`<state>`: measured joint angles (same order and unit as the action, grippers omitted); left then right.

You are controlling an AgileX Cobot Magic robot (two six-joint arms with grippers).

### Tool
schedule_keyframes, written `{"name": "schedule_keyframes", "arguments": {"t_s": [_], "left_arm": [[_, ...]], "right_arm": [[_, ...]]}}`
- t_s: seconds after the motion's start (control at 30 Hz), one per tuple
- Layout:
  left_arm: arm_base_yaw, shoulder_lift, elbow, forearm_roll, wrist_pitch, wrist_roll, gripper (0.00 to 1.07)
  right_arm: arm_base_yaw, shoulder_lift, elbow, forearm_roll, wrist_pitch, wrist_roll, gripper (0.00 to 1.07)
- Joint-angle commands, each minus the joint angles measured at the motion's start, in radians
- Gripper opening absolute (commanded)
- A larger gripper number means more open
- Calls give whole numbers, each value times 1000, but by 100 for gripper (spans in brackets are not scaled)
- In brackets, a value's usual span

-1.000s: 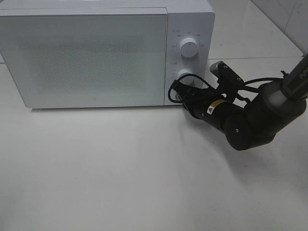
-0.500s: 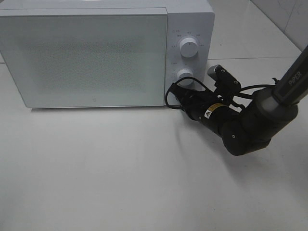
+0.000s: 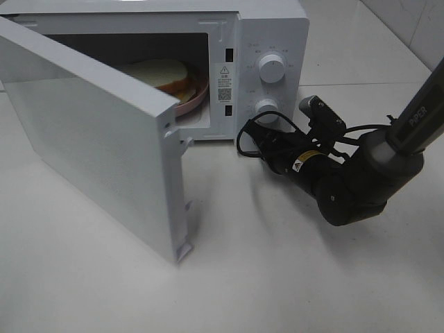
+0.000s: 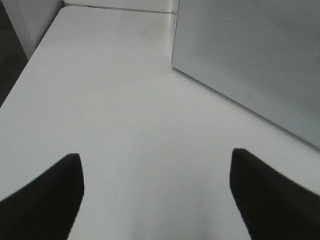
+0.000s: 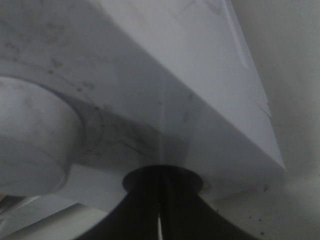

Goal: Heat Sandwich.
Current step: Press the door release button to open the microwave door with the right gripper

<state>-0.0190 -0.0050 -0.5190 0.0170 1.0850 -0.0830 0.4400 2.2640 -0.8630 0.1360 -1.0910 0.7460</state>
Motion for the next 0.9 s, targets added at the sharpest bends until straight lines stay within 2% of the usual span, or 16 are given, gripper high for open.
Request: {"name": "schedule_keyframes", "arguments": {"t_s": [0.03,0.33,0.57,0.9], "left_arm": [[5,-17,2,7,-15,0,76],[5,-17,2,7,-15,0,76],[5,-17,2,7,-15,0,76],[5,-17,2,7,-15,0,76]], "right_arm": [[-30,-7,-86,113,-149,0,0],[-30,-7,-86,119,-148,2,0],[-30,-7,-86,130,-148,163,0],[-30,-7,-86,130,-147,164,0]]}}
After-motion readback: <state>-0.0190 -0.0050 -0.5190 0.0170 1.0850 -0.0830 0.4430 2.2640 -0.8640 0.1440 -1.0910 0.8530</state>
